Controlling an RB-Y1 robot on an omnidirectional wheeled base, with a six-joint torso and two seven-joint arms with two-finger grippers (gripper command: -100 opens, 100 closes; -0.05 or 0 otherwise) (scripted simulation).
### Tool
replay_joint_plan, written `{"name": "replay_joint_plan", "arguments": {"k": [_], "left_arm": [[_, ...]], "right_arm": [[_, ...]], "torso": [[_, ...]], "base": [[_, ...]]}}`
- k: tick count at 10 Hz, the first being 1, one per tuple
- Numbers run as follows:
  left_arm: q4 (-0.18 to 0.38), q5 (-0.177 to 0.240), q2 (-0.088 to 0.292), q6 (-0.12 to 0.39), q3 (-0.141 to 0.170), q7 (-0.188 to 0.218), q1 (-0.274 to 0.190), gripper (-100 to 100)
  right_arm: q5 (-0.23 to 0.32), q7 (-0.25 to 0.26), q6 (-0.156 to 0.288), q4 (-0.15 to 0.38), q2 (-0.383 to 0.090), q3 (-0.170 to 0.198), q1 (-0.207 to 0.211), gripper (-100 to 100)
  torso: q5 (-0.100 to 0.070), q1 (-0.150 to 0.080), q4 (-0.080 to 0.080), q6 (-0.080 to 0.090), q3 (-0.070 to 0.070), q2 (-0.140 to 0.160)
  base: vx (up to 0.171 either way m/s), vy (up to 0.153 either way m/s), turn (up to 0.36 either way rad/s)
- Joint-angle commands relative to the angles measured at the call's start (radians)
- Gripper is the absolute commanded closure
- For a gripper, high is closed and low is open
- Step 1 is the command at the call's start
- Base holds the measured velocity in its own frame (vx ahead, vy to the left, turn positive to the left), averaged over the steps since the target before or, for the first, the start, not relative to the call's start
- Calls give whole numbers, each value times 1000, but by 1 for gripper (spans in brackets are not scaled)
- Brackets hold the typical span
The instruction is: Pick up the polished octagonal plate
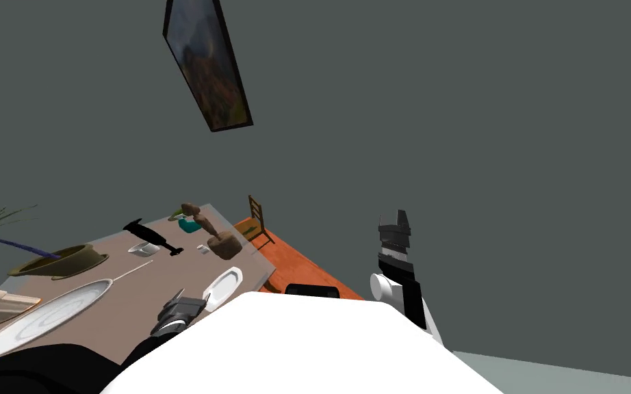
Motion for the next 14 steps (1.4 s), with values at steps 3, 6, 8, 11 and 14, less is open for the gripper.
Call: {"name": "replay_joint_plan", "arguments": {"k": [3,6,8,11,14], "left_arm": [[62,9,3,49,21,49,11,-100],[137,14,1,82,34,78,20,-100],[170,17,0,114,46,105,29,-100],[230,21,-3,146,57,131,37,-100],[310,26,-12,205,77,177,51,-100]], "right_arm": [[0,0,0,0,0,0,0,0],[0,0,0,0,0,0,0,0],[0,0,0,0,0,0,0,0],[0,0,0,0,0,0,0,0],[0,0,0,0,0,0,0,0]], "torso": [[0,-1,0,0,0,0],[0,-1,0,0,1,1],[0,-1,0,-2,1,2],[0,-1,0,0,0,0],[0,0,0,0,1,1]], "base": [[54,1,-292],[42,-1,-185],[37,1,-126],[62,9,-249],[57,12,-256]]}}
